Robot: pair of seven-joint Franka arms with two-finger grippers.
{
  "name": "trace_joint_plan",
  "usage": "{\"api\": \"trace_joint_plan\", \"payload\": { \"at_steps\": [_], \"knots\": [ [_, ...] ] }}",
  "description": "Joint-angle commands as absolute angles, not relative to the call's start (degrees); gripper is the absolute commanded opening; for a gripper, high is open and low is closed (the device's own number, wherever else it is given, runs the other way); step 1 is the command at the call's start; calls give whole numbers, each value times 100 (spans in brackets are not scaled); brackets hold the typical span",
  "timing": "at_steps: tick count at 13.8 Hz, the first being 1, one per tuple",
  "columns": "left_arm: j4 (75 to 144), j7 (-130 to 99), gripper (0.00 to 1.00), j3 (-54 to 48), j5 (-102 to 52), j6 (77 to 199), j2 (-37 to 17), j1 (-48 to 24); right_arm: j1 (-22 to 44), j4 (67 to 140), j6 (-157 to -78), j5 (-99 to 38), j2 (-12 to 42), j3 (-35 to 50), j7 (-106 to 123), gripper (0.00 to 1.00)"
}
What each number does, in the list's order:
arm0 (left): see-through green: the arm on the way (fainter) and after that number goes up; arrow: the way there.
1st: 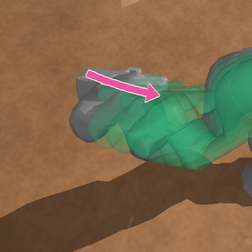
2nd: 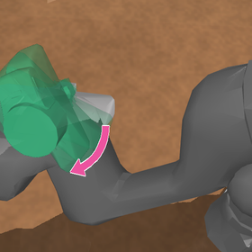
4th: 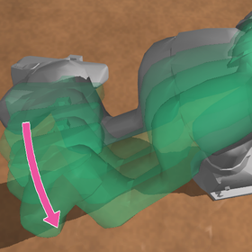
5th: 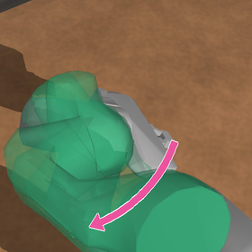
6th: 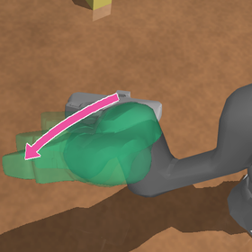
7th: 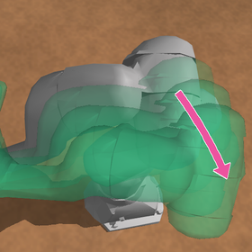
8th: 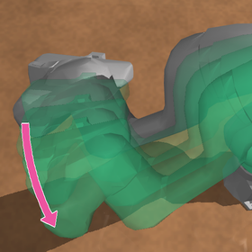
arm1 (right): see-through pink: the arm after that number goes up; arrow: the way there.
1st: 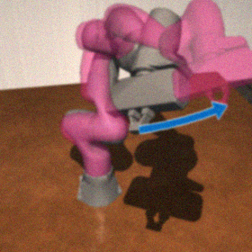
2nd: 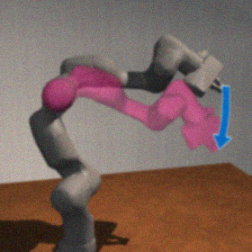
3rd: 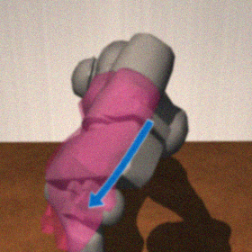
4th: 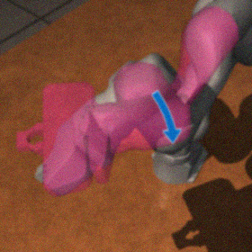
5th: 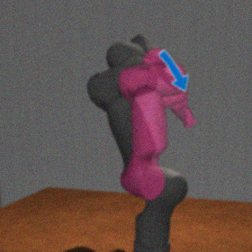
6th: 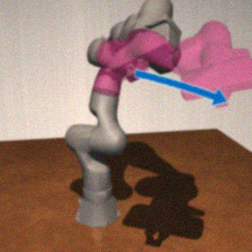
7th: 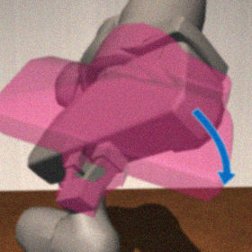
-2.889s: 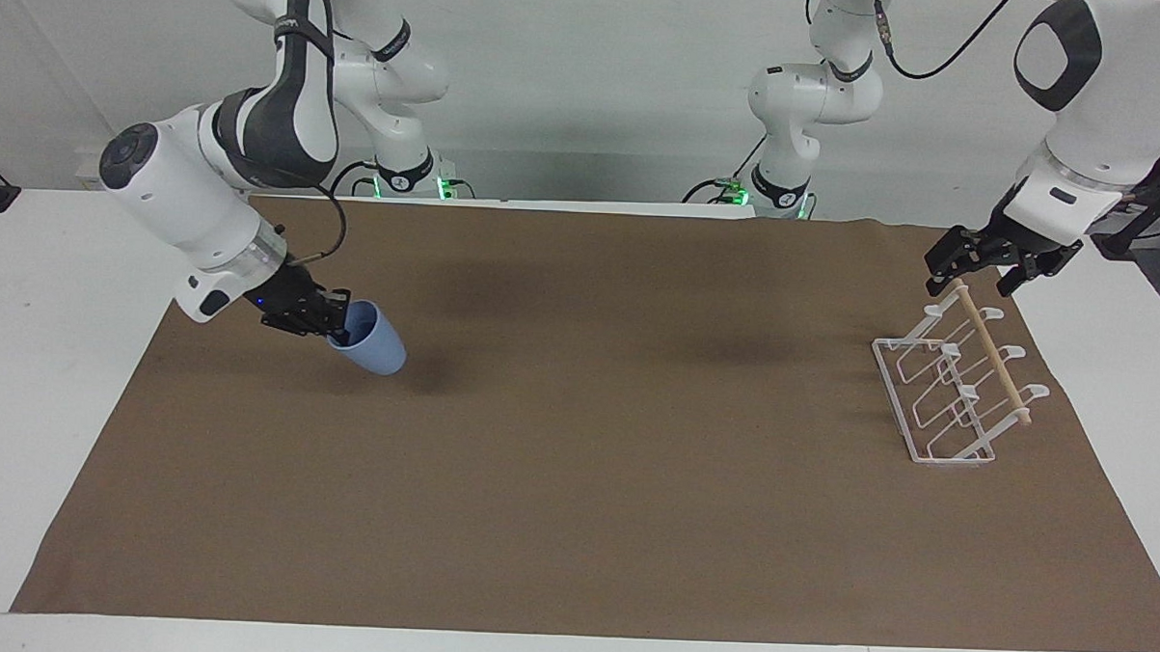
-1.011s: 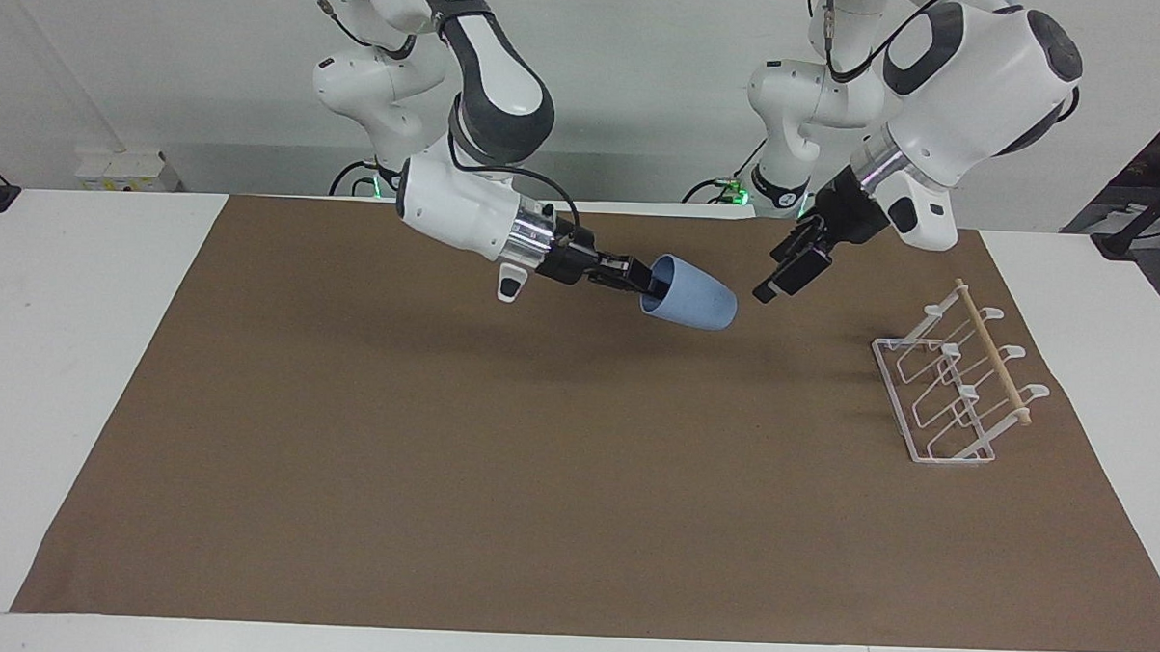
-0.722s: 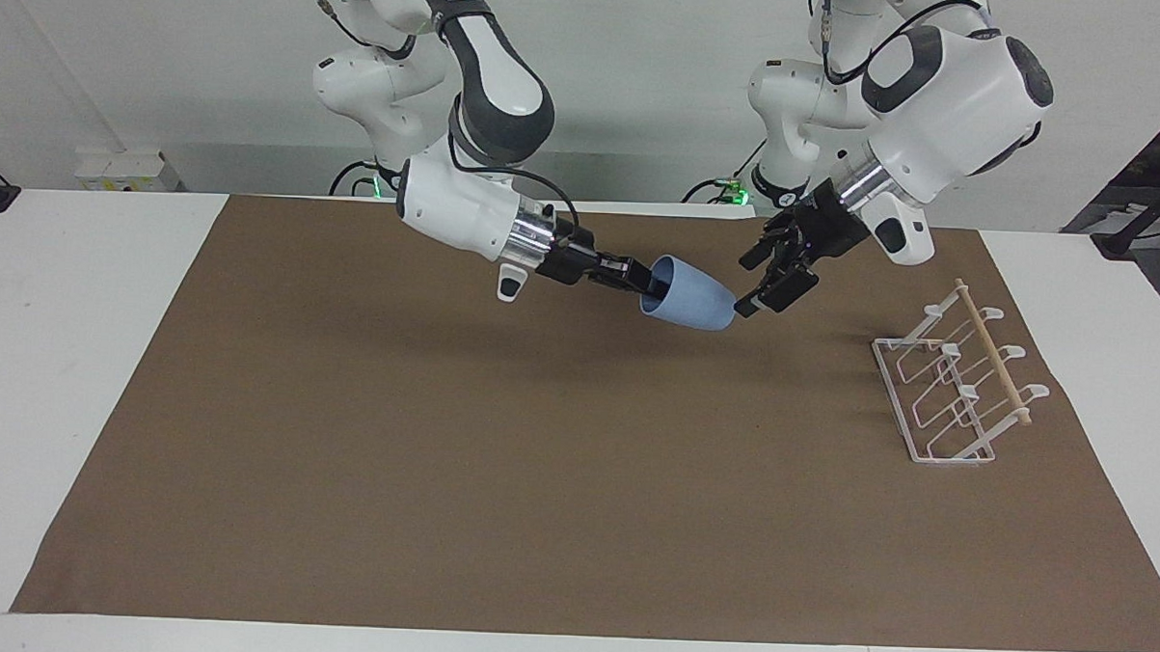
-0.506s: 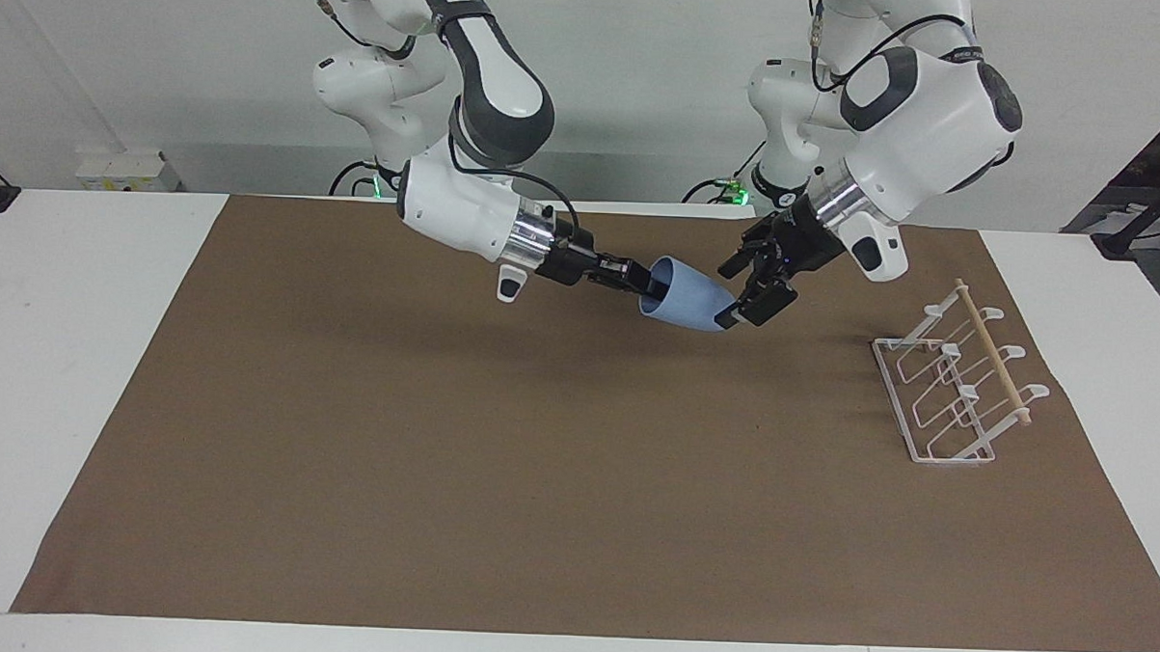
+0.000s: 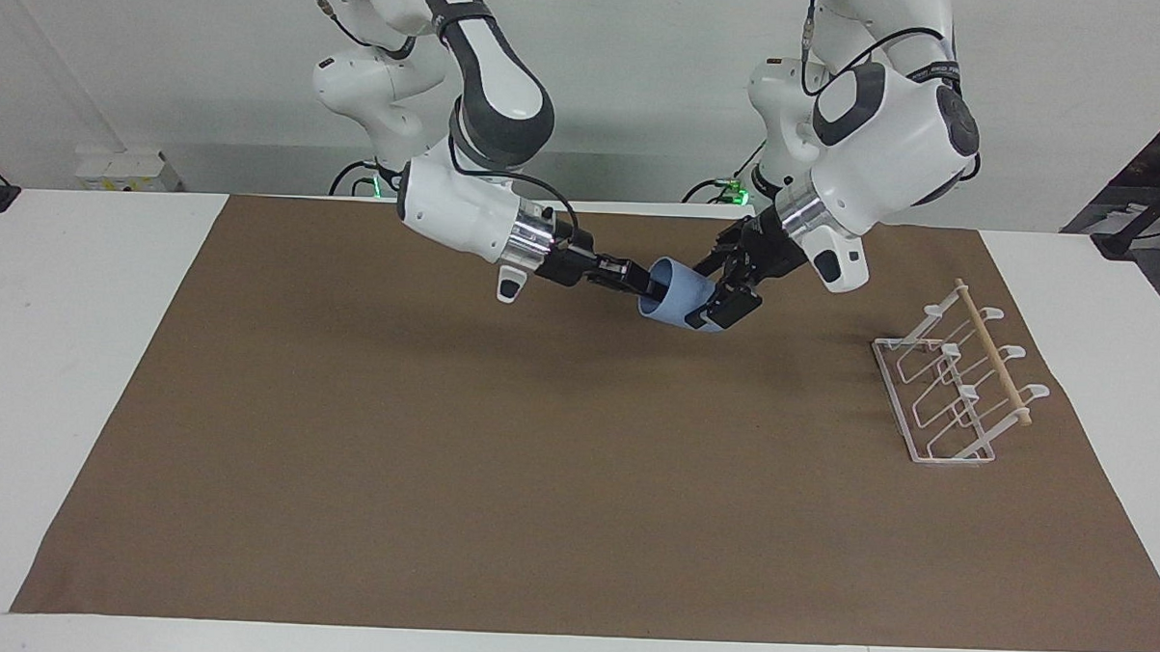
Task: Hang cup on cup holder
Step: 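Grasp the cup with the left gripper while the right gripper holds it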
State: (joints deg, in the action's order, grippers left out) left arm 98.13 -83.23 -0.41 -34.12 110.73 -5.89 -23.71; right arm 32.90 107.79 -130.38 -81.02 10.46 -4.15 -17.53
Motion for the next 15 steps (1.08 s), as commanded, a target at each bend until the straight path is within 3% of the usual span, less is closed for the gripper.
{"api": "trace_joint_plan", "payload": {
  "at_steps": [1, 3, 8, 10, 11, 12, 13, 15],
  "knots": [
    [9958, -8367, 92, 18, -3507, 11363, -658, -2531, 3340, 10854, -13104, -8218, 967, -431, -1810, 0],
    [9958, -8367, 85, 18, -3524, 11391, -694, -2584, 3340, 10889, -13104, -8218, 958, -431, -1811, 0],
    [9528, -8455, 40, 44, -3823, 11057, -817, -2496, 3383, 10898, -13131, -8218, 958, -431, -1828, 0],
    [9475, -8481, 39, 88, -3788, 11031, -800, -2496, 3436, 10898, -13209, -8218, 958, -431, -1846, 2],
    [9466, -8490, 39, 105, -3753, 11004, -791, -2487, 3437, 10898, -13253, -8218, 958, -431, -1846, 24],
    [9466, -8525, 39, 140, -3683, 11004, -782, -2487, 3463, 10890, -13280, -8209, 967, -431, -1854, 92],
    [9414, -8639, 39, 210, -3430, 10987, -782, -2487, 3489, 10881, -13341, -8157, 975, -431, -1863, 99],
    [9282, -8919, 39, 228, -2607, 10794, -809, -2496, 3393, 10811, -13351, -7807, 1002, -439, -1793, 99]
  ]
}}
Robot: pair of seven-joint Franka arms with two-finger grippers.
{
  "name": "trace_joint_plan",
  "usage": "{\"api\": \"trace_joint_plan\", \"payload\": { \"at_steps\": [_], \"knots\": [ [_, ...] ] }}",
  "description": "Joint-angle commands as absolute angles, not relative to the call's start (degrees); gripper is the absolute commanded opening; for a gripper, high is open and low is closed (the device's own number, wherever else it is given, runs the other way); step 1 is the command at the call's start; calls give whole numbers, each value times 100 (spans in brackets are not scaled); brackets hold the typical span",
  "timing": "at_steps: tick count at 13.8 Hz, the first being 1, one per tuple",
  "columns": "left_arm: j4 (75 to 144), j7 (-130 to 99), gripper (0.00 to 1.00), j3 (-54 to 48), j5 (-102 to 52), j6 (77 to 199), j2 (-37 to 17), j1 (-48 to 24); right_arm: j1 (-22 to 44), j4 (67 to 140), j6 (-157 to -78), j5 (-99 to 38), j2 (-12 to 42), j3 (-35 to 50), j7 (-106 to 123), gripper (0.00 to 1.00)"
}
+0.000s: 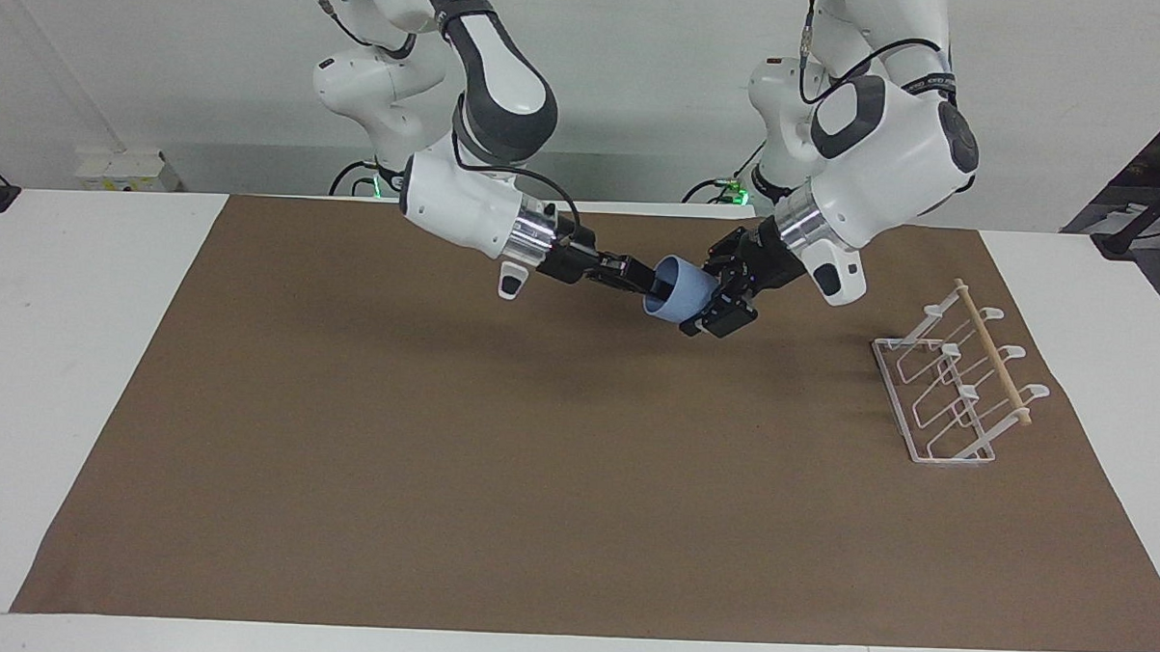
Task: Hang cup on cup holder
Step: 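Grasp the cup with the left gripper while the right gripper holds it, then carry the cup toward the rack with the left gripper while the right gripper withdraws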
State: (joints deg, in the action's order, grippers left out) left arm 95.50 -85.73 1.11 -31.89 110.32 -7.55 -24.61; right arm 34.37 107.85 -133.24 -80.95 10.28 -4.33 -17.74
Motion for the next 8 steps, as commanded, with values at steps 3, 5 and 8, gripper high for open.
{"api": "trace_joint_plan", "payload": {
  "at_steps": [3, 5, 8],
  "knots": [
    [9273, -8956, 38, 237, -1051, 10303, -800, -2400, 3051, 10495, -13184, -6543, 1011, -439, -1775, 99],
    [9133, -8956, 38, 237, -41, 9995, -817, -2251, 2787, 10485, -13114, -5779, 950, -448, -1662, 99],
    [9158, -8965, 38, 229, 1919, 9730, -809, -2005, 2147, 10450, -12675, -3741, 835, -492, -1574, 99]
  ]
}}
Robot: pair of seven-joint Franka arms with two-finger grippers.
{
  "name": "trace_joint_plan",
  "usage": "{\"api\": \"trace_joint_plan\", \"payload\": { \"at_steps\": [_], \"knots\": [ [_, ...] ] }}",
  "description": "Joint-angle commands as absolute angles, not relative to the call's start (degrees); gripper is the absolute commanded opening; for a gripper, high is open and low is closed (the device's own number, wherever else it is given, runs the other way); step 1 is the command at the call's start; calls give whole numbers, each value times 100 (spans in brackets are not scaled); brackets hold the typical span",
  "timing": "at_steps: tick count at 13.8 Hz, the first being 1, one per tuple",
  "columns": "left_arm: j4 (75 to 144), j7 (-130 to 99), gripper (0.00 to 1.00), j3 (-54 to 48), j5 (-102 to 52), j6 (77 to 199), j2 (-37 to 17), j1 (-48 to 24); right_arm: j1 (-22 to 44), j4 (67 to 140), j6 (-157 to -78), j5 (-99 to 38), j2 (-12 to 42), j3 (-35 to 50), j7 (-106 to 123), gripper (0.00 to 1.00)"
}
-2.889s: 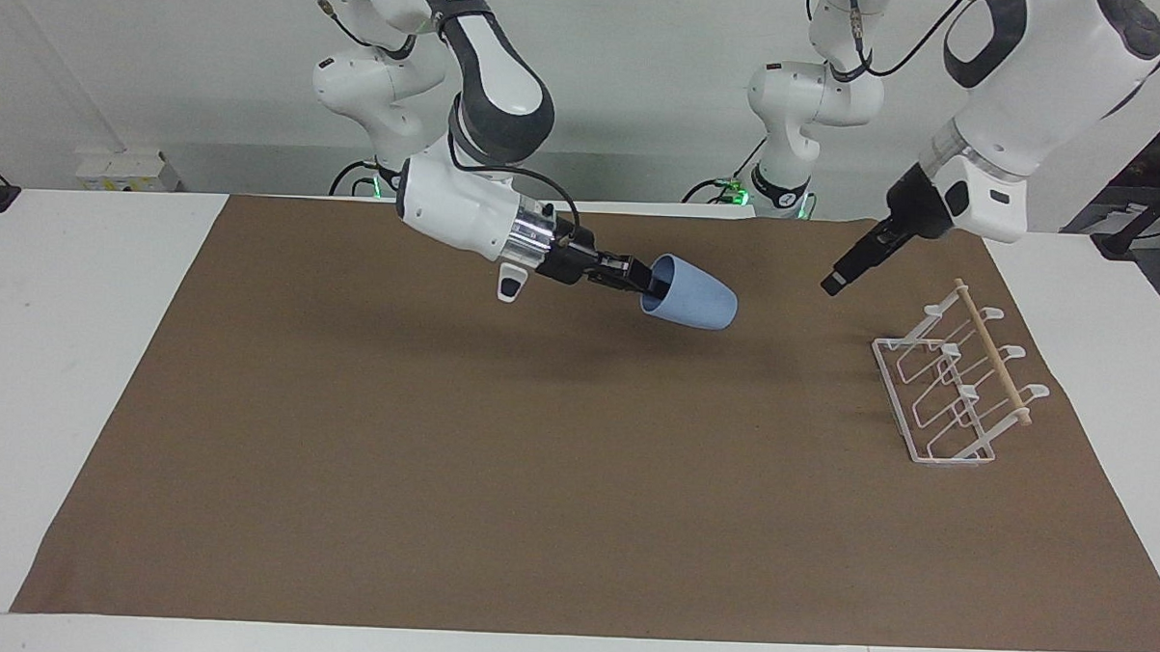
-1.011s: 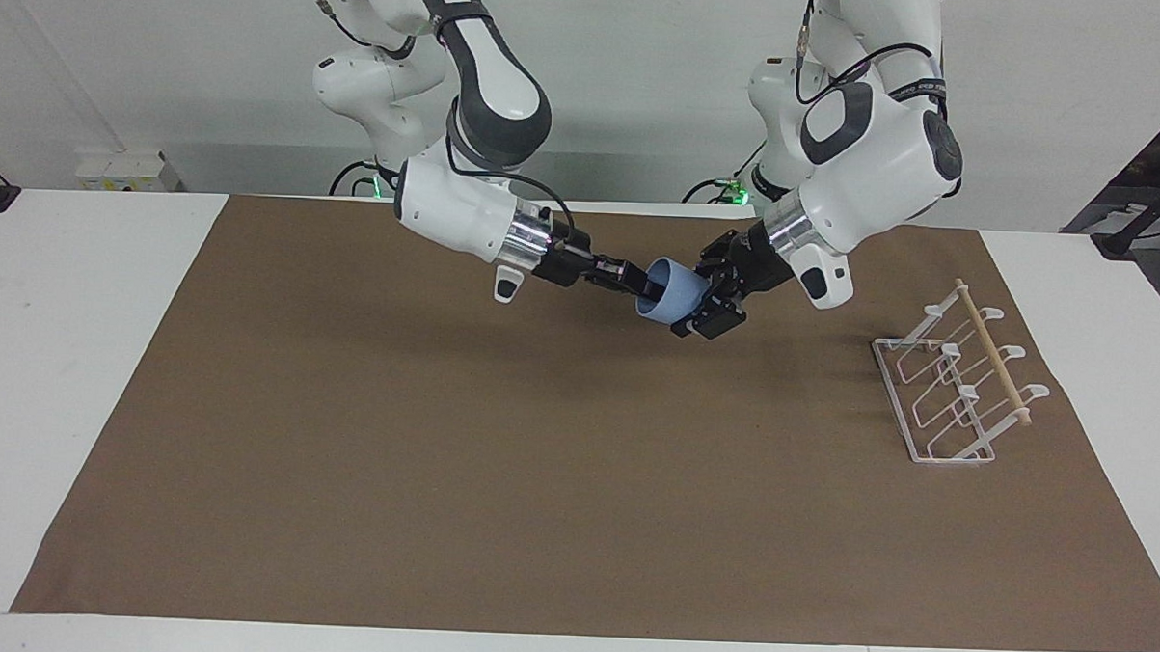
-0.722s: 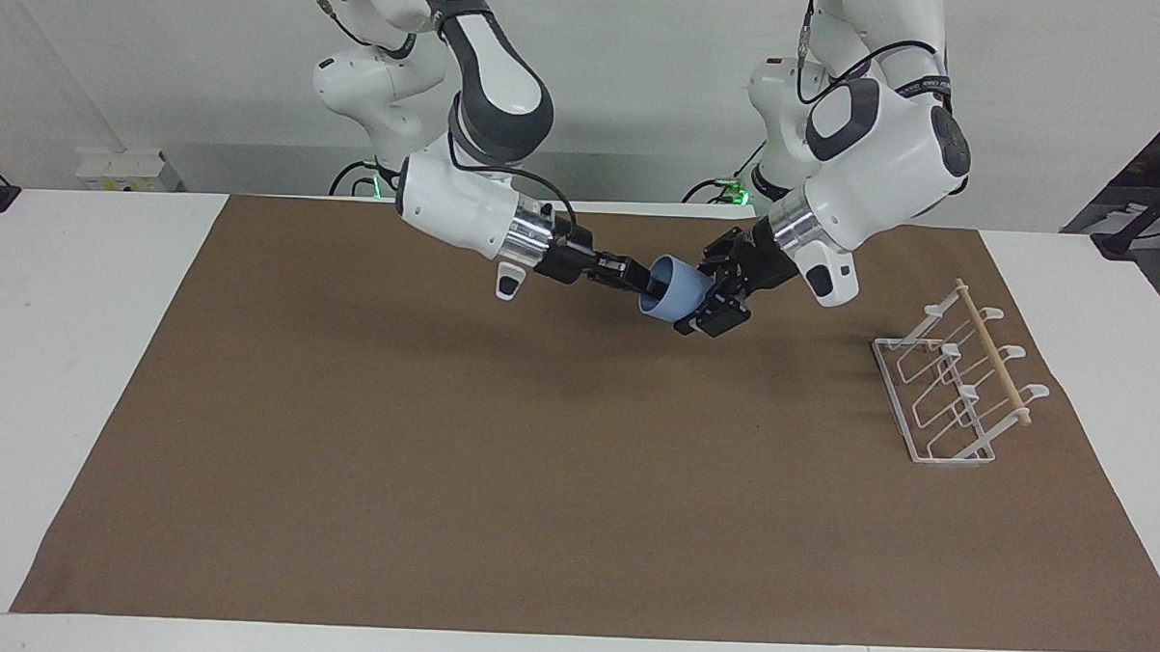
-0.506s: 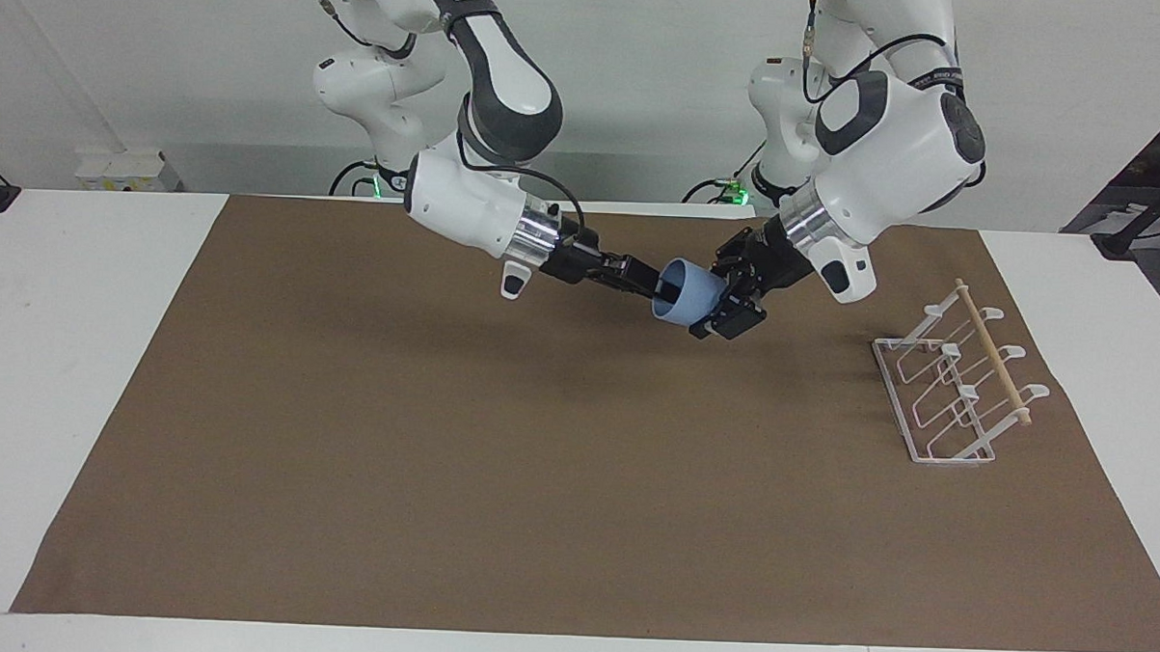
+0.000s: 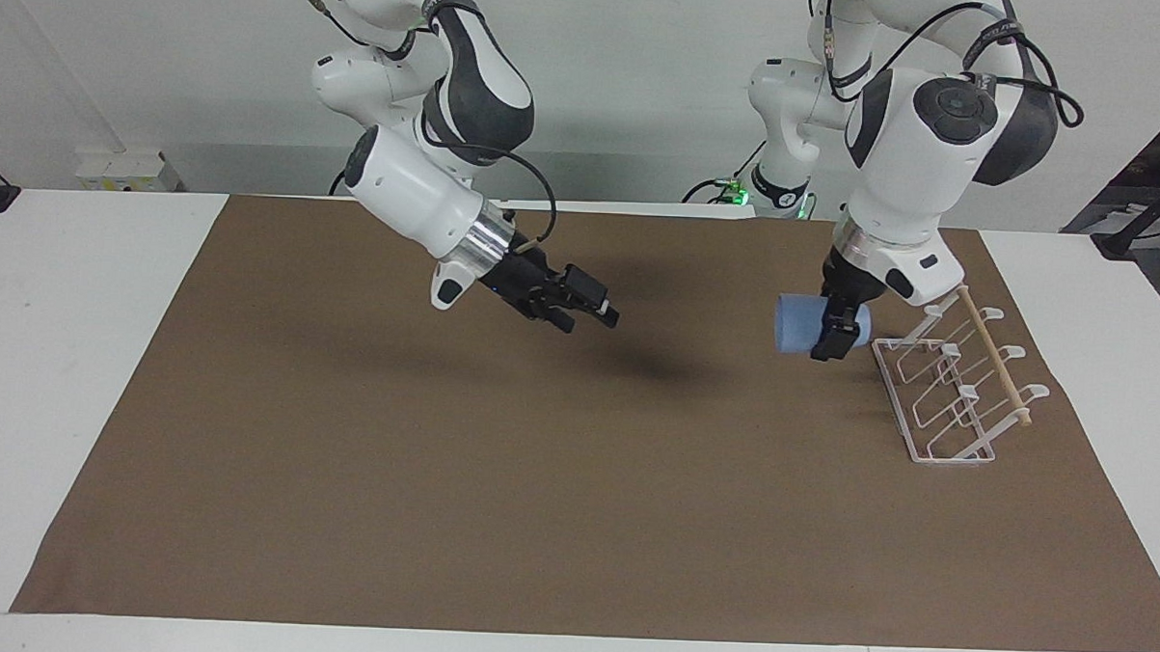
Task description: Hang cup on cup holder
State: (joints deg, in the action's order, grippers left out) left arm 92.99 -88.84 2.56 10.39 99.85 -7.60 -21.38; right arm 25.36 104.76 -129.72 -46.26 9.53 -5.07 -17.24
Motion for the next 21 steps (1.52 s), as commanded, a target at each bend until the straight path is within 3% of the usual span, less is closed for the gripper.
{"api": "trace_joint_plan", "payload": {
  "at_steps": [1, 6, 9, 12, 21],
  "knots": [
    [9167, -8965, 38, 237, 2447, 9721, -809, -1934, 1988, 10450, -12500, -3196, 800, -501, -1547, 99],
    [9562, -8956, 38, 229, 5129, 10247, -817, -1469, 810, 10459, -10728, -591, 81, -623, -926, 99],
    [9782, -8965, 38, 229, 6159, 10248, -896, -1371, 686, 10433, -9487, 41, -324, -1238, -169, 99],
    [10054, -9507, 39, 220, 6214, 10213, -1001, -1494, 633, 9758, -8379, 211, -343, -1477, 61, 99],
    [10555, -9966, 39, 194, 6276, 10054, -879, -1732, 642, 9853, -8306, 115, -510, -1441, 26, 99]
  ]
}}
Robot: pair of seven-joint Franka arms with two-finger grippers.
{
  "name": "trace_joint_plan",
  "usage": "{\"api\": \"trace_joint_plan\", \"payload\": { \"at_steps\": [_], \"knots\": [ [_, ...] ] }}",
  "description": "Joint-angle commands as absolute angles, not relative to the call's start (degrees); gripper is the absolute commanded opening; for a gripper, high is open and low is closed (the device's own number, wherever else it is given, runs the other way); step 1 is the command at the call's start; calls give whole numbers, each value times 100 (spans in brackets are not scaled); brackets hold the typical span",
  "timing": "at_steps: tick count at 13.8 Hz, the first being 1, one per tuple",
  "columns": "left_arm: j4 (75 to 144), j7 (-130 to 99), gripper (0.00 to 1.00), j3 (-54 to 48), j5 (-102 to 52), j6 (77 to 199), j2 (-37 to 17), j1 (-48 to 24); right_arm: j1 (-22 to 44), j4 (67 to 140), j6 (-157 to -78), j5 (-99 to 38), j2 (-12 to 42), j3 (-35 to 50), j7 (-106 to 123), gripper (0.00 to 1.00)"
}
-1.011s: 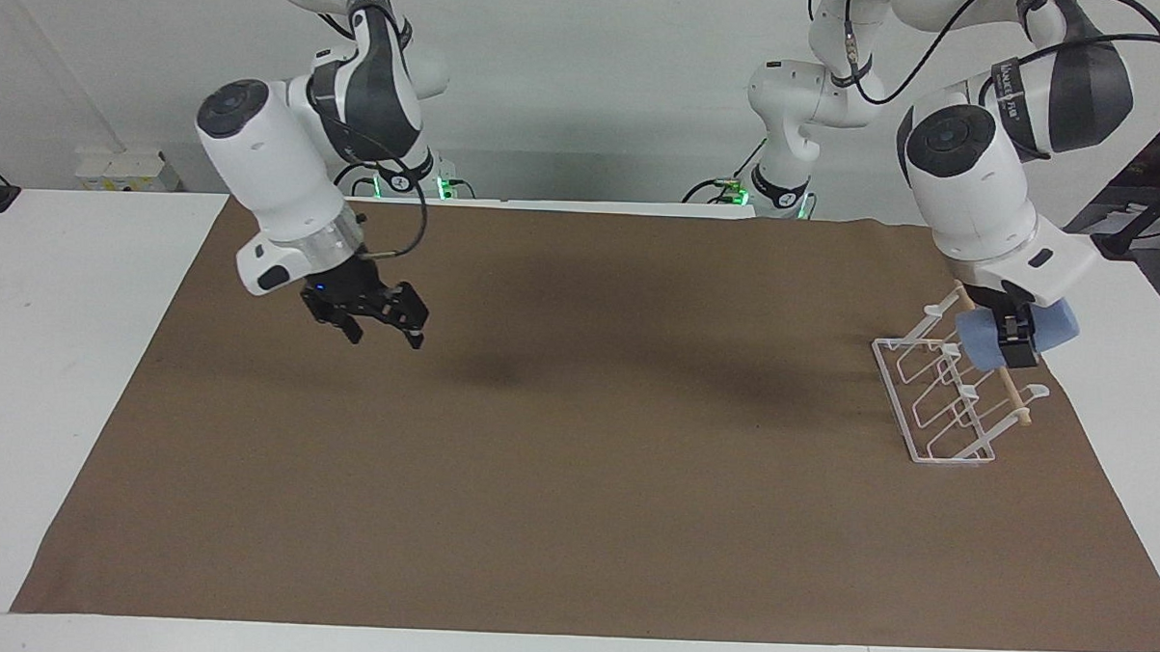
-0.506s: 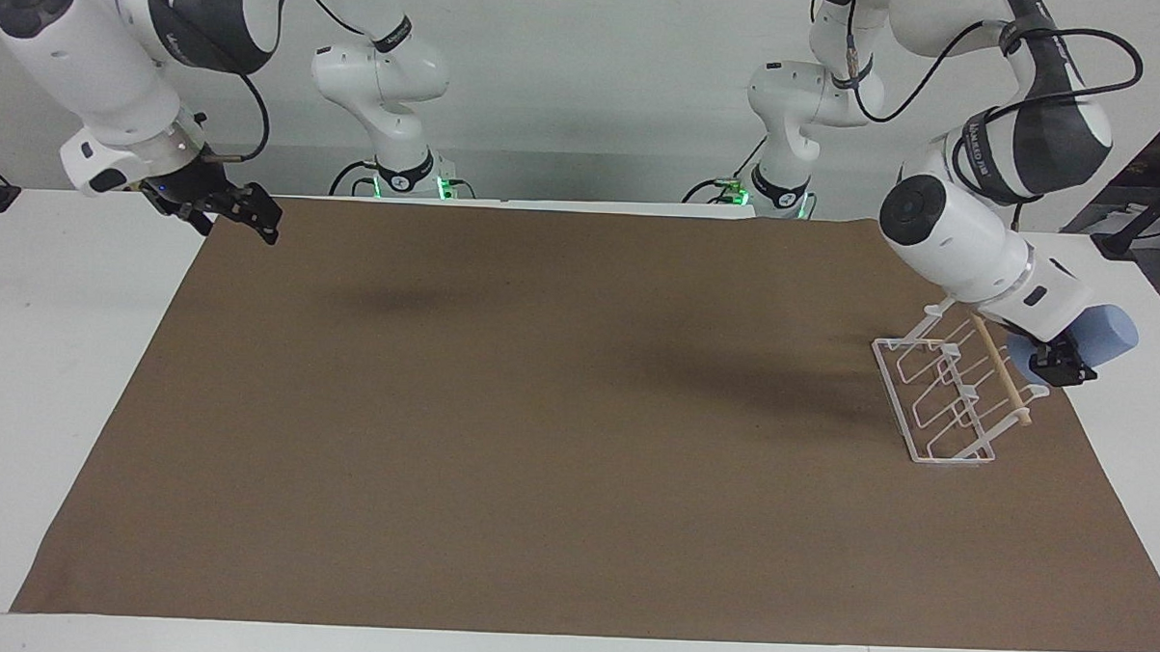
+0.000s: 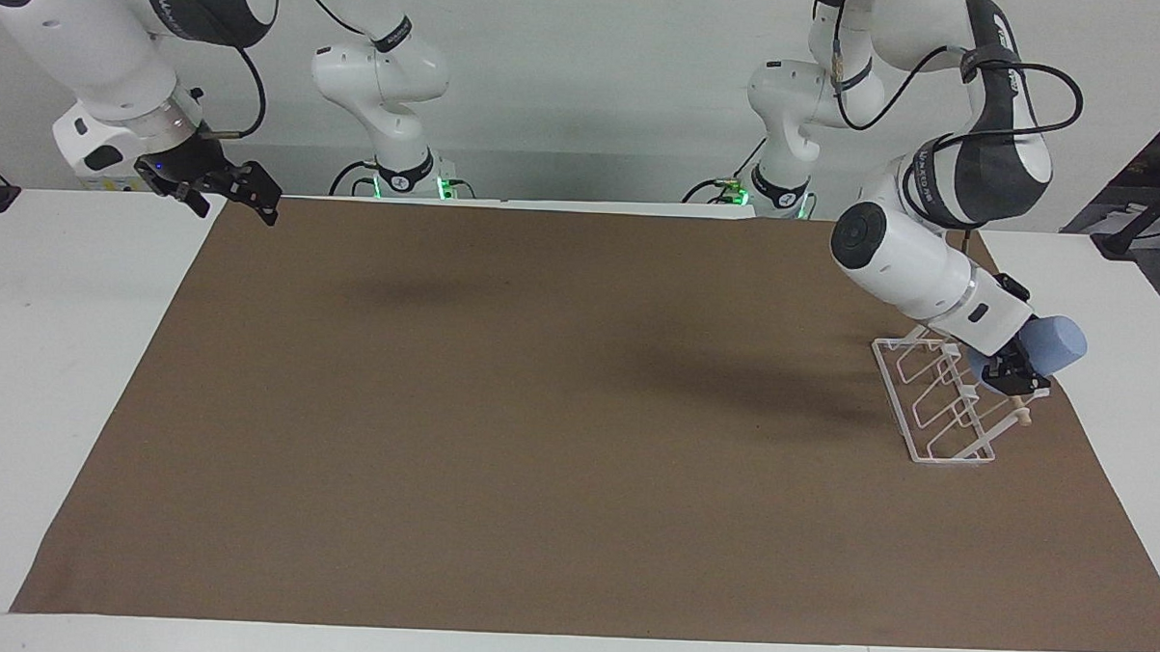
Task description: Hang cup on cup holder
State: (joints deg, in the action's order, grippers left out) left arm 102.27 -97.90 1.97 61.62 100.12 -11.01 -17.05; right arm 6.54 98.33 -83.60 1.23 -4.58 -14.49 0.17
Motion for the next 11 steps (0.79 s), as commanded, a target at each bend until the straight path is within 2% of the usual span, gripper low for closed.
{"api": "trace_joint_plan", "payload": {
  "at_steps": [1, 4, 6, 11],
  "knots": [
    [10590, -10054, 39, 193, 6197, 10246, -879, -1714, 650, 9853, -8297, 114, -510, -1441, 35, 99],
    [10722, -10195, 39, 193, 6047, 10494, -853, -1679, 694, 9853, -8297, 114, -519, -1441, 44, 99],
    [10740, -10195, 39, 211, 6064, 10424, -1159, -1679, 694, 9853, -8297, 114, -518, -1441, 35, 99],
    [10749, -10195, 39, 220, 6179, 10424, -1151, -1644, 686, 9853, -8297, 114, -519, -1441, 44, 99]
  ]
}}
